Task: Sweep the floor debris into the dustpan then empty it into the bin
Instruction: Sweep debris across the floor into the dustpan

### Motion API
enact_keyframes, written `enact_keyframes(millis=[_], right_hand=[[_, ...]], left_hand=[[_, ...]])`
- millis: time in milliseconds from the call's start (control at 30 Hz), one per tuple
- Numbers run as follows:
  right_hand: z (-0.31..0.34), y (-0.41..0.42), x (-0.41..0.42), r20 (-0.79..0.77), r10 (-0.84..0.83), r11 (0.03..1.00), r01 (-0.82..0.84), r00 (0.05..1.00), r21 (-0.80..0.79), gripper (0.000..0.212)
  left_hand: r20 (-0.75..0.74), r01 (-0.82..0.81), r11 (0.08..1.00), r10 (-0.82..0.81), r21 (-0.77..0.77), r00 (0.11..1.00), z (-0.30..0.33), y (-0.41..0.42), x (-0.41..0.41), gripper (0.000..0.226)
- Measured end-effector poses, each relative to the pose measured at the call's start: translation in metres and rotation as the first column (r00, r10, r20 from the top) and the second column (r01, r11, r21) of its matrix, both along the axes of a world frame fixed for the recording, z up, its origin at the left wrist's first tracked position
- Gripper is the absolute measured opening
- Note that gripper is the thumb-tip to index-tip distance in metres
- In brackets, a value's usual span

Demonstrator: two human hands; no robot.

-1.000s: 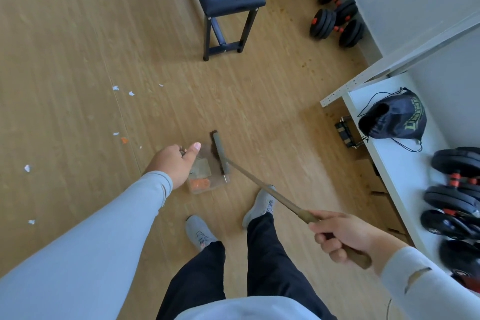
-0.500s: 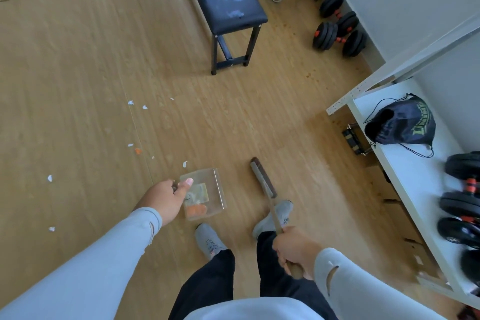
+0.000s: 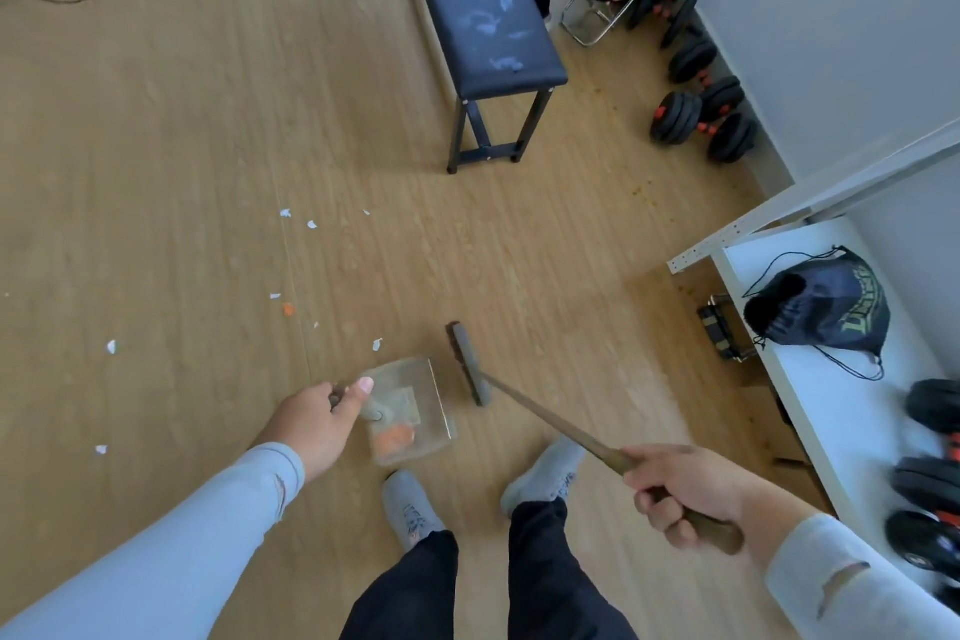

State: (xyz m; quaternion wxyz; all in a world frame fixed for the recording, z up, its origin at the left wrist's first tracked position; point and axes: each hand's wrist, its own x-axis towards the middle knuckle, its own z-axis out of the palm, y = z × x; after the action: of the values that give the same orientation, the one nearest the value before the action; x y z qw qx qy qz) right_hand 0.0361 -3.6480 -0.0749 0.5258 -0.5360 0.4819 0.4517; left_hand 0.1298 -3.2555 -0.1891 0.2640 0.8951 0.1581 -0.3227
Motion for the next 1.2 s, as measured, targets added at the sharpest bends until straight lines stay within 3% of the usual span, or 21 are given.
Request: enact_keyframes(millis=[167, 300, 400, 500, 600, 700, 767, 833, 900, 1000, 1100, 1200], right_hand=[[-0.028, -0.017, 0.047, 0.071, 0.151, 0.949, -0.125, 0.986, -0.288, 0.033], [-0.074, -0.015, 0.074, 0.062, 0.420, 0.824, -0.352, 0.905, -0.443, 0.026], [-0.101, 0.013, 0.076, 0.035, 0.575, 0.731, -0.493, 0.818, -0.471, 0.020], [-0.110, 0.051, 0.055, 0.029, 0.642, 0.718, -0.589, 0.766, -0.370, 0.040], [-0.092, 0.069, 0.027, 0.035, 0.617, 0.773, -0.596, 0.786, -0.217, 0.056], [-0.062, 0.047, 0.021, 0.003, 0.310, 0.950, -0.310, 0.951, -0.027, 0.058], [-0.037, 0.024, 0.028, -0.047, 0.102, 0.993, -0.100, 0.994, 0.057, 0.049], [-0.010, 0.016, 0.032, -0.062, 0.006, 0.994, 0.001, 0.998, 0.106, 0.041], [0.011, 0.022, 0.033, -0.035, 0.025, 0.995, -0.021, 0.999, 0.098, 0.038], [0.028, 0.046, 0.043, 0.050, 0.196, 0.981, -0.196, 0.979, -0.012, 0.039], [0.021, 0.070, 0.068, 0.111, 0.342, 0.934, -0.325, 0.933, -0.147, 0.033], [-0.002, 0.089, 0.096, 0.148, 0.447, 0.880, -0.403, 0.882, -0.252, 0.028]], left_hand=[[0.018, -0.157, 0.987, 0.158, -0.036, 0.987, -0.002, -0.006, 0.011, 0.077], [0.024, -0.232, 0.972, 0.233, -0.044, 0.972, -0.015, -0.030, 0.003, 0.078], [0.016, -0.251, 0.968, 0.251, -0.028, 0.968, -0.021, -0.041, -0.008, 0.083], [0.024, -0.266, 0.963, 0.267, -0.032, 0.963, -0.022, -0.041, -0.014, 0.083], [0.019, -0.271, 0.962, 0.272, -0.041, 0.962, -0.020, -0.041, -0.010, 0.083], [0.009, -0.275, 0.960, 0.276, -0.053, 0.961, -0.017, -0.044, -0.005, 0.083], [-0.004, -0.272, 0.961, 0.272, -0.048, 0.962, -0.015, -0.044, -0.004, 0.081], [-0.026, -0.254, 0.966, 0.253, -0.043, 0.967, -0.010, -0.037, -0.005, 0.078], [-0.052, -0.264, 0.962, 0.261, -0.070, 0.964, -0.003, -0.023, -0.010, 0.073], [-0.064, -0.304, 0.945, 0.298, -0.123, 0.952, 0.008, 0.005, -0.027, 0.058], [-0.037, -0.372, 0.920, 0.370, -0.122, 0.928, 0.017, 0.039, -0.047, 0.065], [0.008, -0.440, 0.893, 0.442, -0.091, 0.897, 0.022, 0.071, -0.057, 0.058]])
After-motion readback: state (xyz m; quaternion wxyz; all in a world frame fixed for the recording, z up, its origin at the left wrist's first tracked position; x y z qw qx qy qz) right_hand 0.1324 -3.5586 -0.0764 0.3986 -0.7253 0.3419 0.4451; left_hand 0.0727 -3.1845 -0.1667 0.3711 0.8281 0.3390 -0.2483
